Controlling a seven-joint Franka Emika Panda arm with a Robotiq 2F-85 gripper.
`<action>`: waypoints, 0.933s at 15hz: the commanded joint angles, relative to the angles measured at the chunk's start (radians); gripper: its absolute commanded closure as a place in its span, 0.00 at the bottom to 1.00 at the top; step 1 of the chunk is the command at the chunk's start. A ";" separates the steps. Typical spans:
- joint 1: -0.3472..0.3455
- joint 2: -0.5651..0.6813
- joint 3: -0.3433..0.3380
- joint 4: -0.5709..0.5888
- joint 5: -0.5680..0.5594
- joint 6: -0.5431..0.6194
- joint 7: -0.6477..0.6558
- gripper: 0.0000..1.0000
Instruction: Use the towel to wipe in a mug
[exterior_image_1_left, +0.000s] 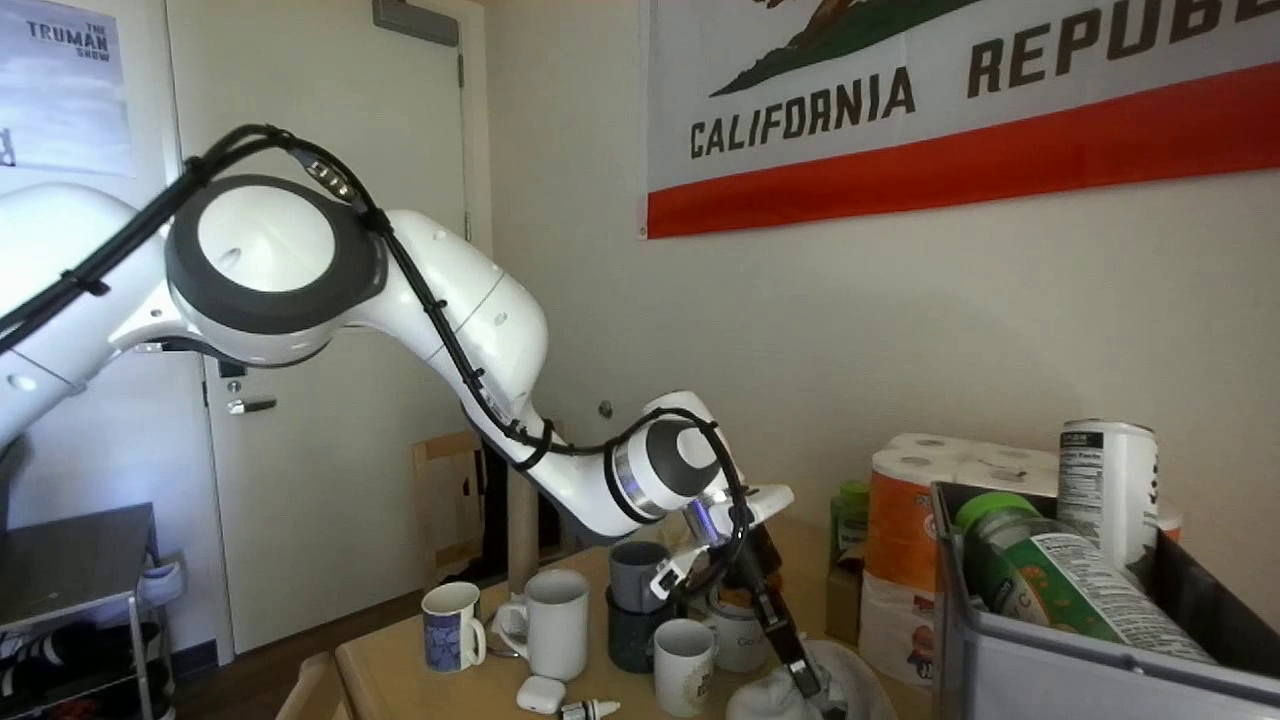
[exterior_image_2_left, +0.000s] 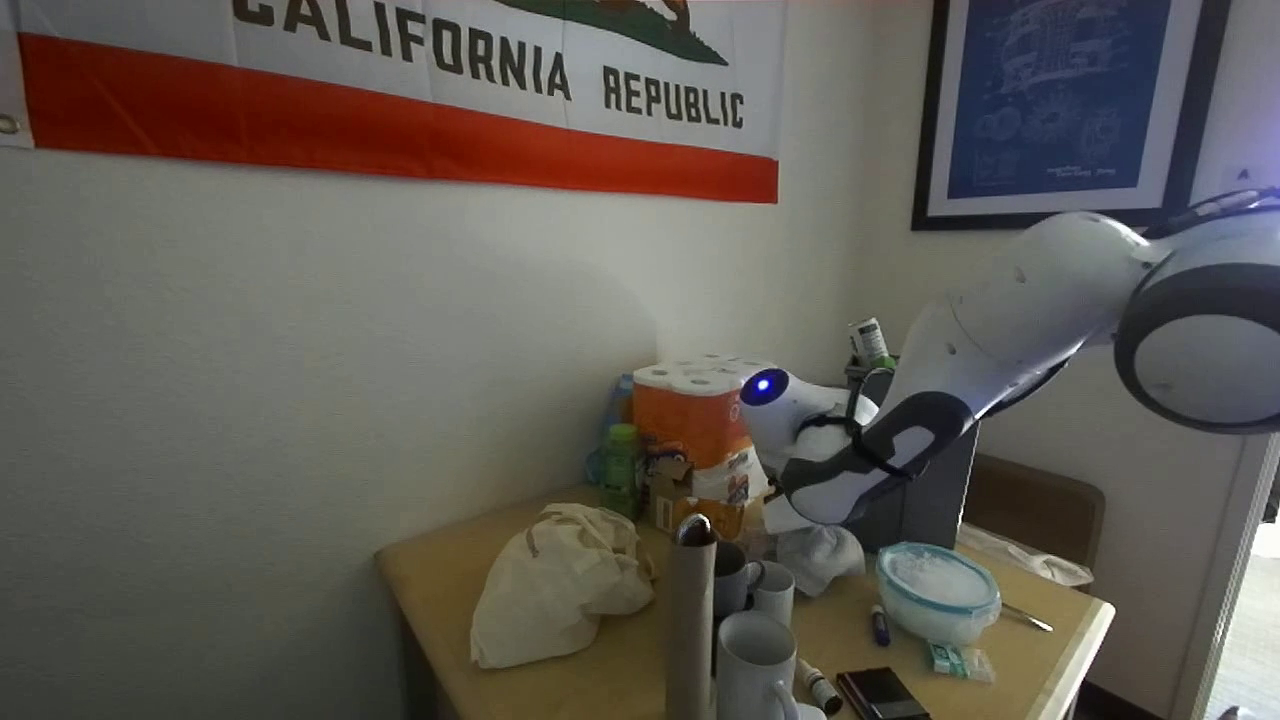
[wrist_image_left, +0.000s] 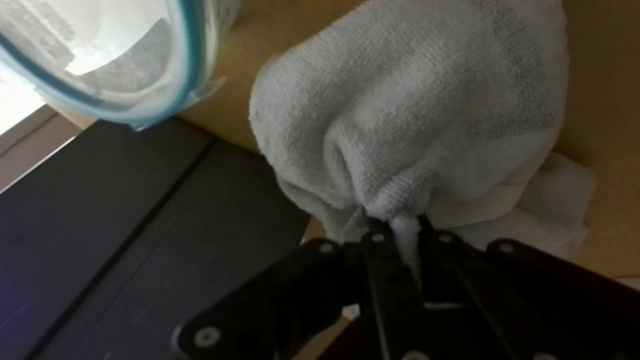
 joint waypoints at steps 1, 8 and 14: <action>0.027 -0.119 -0.001 -0.036 -0.046 -0.136 -0.015 0.97; -0.061 -0.291 0.164 -0.045 -0.001 -0.223 -0.241 0.97; -0.105 -0.396 0.252 -0.043 0.078 -0.316 -0.439 0.97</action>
